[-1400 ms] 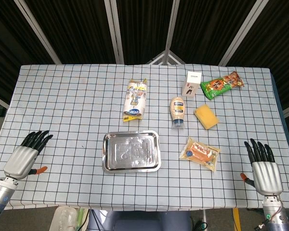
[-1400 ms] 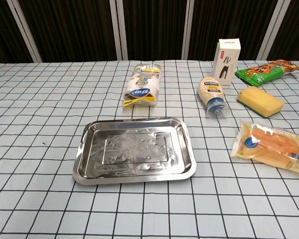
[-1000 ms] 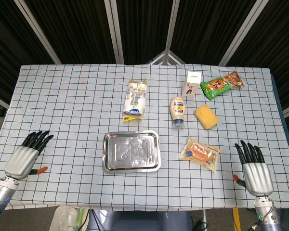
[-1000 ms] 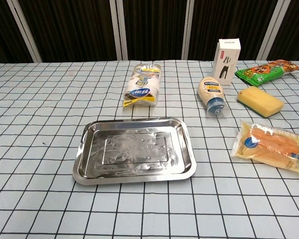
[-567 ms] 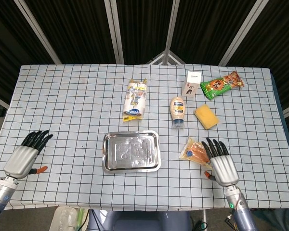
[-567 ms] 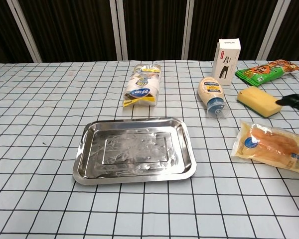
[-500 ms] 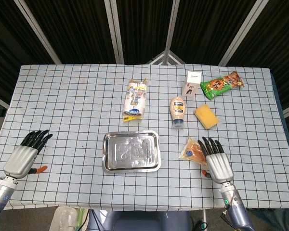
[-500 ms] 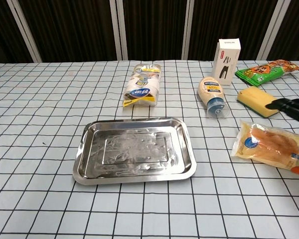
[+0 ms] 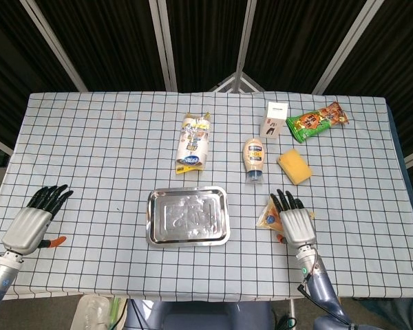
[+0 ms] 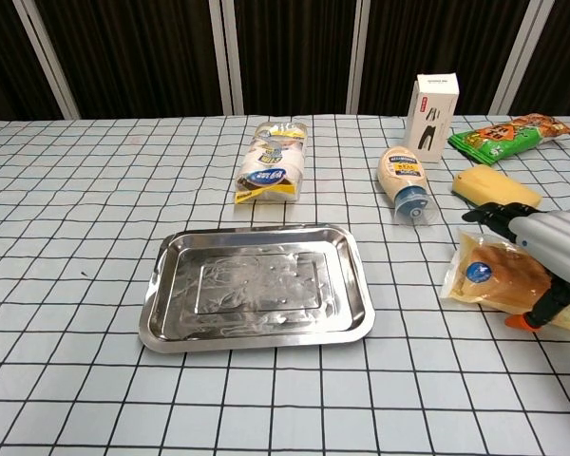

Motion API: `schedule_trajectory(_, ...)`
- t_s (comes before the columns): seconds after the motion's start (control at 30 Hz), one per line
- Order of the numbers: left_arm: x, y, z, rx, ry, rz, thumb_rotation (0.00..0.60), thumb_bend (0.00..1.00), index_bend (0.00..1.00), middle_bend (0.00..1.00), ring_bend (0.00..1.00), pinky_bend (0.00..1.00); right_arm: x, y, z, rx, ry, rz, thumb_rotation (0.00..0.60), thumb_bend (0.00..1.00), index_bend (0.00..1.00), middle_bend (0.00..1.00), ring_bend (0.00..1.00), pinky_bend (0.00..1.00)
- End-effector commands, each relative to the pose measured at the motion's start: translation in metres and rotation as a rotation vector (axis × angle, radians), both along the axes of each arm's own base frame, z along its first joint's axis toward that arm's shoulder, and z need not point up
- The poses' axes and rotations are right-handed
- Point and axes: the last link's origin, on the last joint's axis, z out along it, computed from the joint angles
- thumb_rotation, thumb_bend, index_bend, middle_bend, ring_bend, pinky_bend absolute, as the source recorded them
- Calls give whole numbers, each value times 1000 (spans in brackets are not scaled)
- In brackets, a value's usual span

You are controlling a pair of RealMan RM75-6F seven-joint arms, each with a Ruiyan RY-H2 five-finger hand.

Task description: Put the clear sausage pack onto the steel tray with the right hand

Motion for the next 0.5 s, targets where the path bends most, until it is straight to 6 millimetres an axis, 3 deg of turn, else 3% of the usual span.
schedule_trajectory(0.03, 0, 0, -1, -3, 3, -1, 600, 44, 0, 0, 0, 0, -2, -1, 3, -3, -9, -8, 600, 227, 14, 45, 33, 362)
schedule_trajectory(0.13, 1, 0, -2, -4, 7, -1, 600, 44, 0, 0, 0, 0, -5, 0, 6, -3, -16, -18, 600, 304, 171, 187, 165, 547)
schedule_trajectory(0.23, 0, 0, -2, -4, 9, 0, 600, 45, 0, 0, 0, 0, -7, 0, 9, -4, -29, -23, 600, 358, 322, 281, 254, 628)
schedule_trajectory(0.5, 0, 0, -1, 2, 5, 1, 600, 45, 0, 0, 0, 0, 1, -1, 8, -33, -37, 28, 600, 380, 353, 307, 272, 632)
